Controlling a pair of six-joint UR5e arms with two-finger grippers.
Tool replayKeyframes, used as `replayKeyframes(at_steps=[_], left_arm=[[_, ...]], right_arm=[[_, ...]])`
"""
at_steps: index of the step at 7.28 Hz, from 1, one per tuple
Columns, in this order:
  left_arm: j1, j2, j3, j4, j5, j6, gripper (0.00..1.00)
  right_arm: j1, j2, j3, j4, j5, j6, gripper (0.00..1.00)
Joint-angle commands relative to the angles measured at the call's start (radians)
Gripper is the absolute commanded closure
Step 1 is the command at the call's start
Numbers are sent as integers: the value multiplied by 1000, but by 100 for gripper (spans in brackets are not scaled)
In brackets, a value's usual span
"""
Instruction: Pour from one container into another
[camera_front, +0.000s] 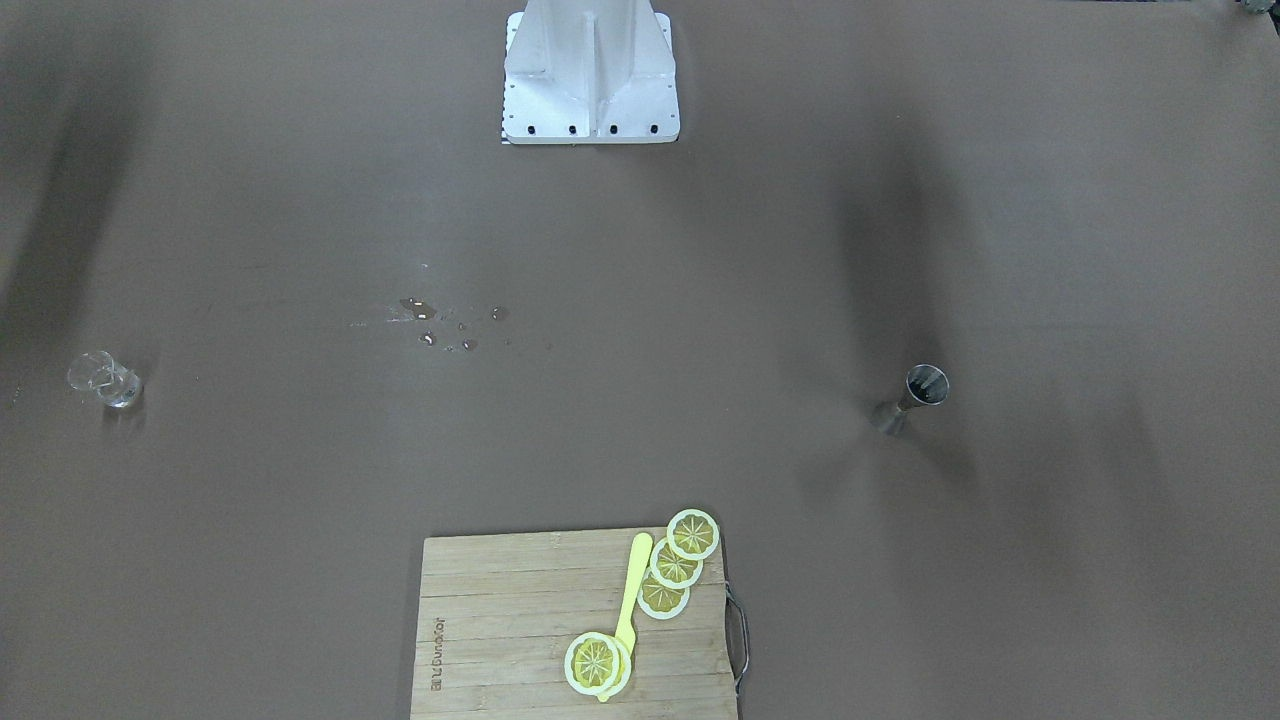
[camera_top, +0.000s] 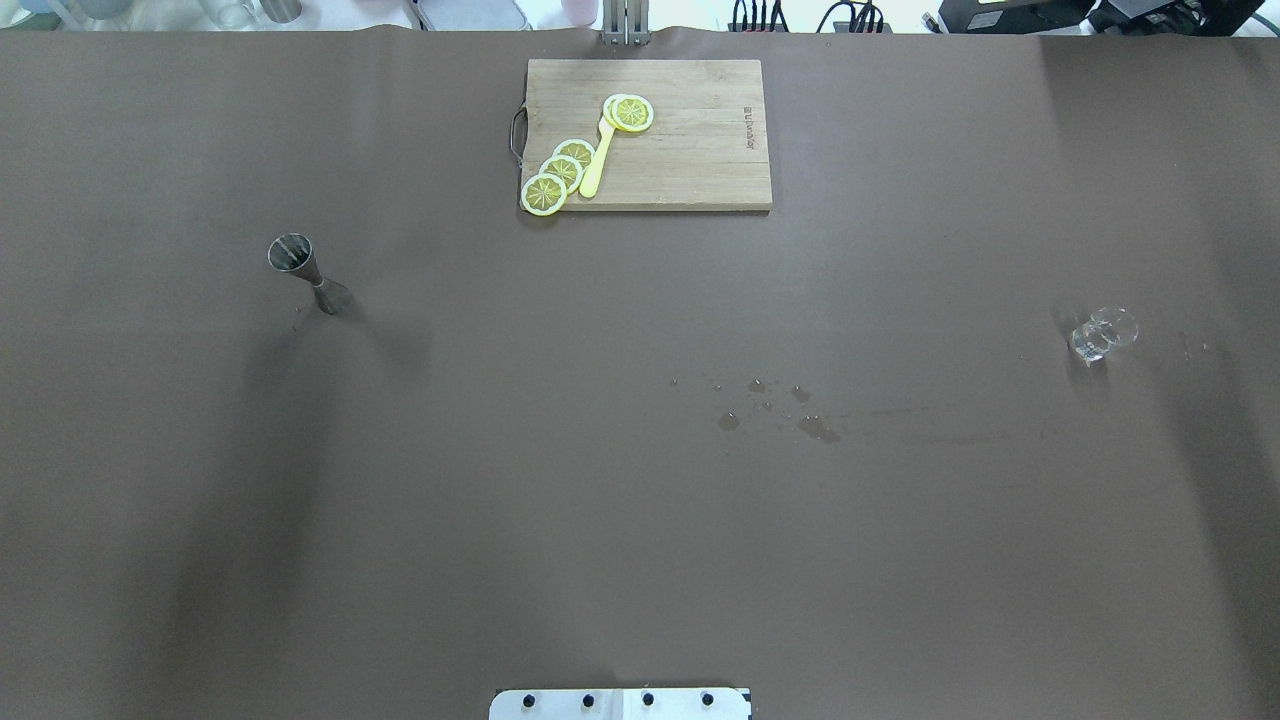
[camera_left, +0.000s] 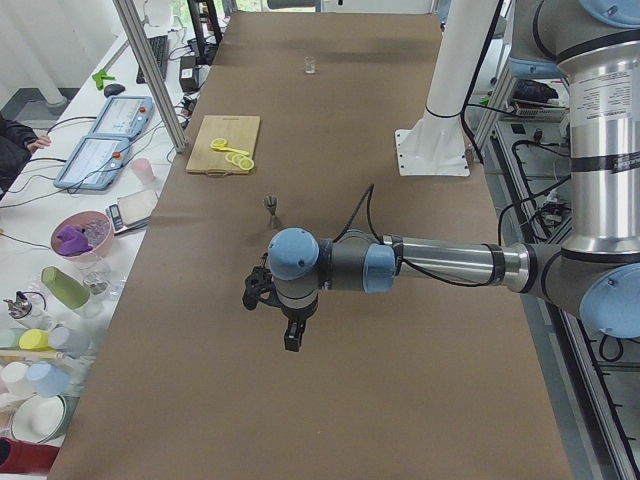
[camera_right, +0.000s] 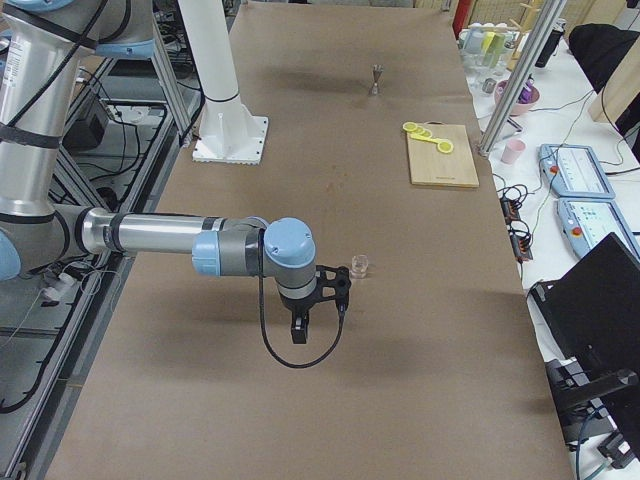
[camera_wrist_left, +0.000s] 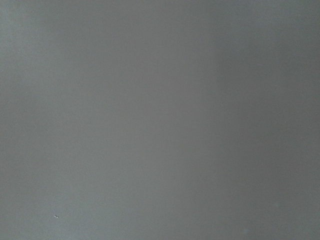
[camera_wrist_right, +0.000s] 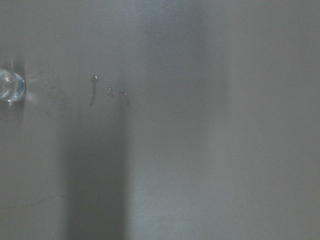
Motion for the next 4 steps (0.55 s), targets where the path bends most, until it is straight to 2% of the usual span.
replayKeyframes(at_steps=[1, 4], left_arm=[[0, 2, -7, 1, 0, 2, 2], [0, 3, -13, -1, 0, -3, 2]], right_arm=[[0, -2, -2, 0, -3, 0, 0], [0, -2, -1, 0, 2, -2, 0]])
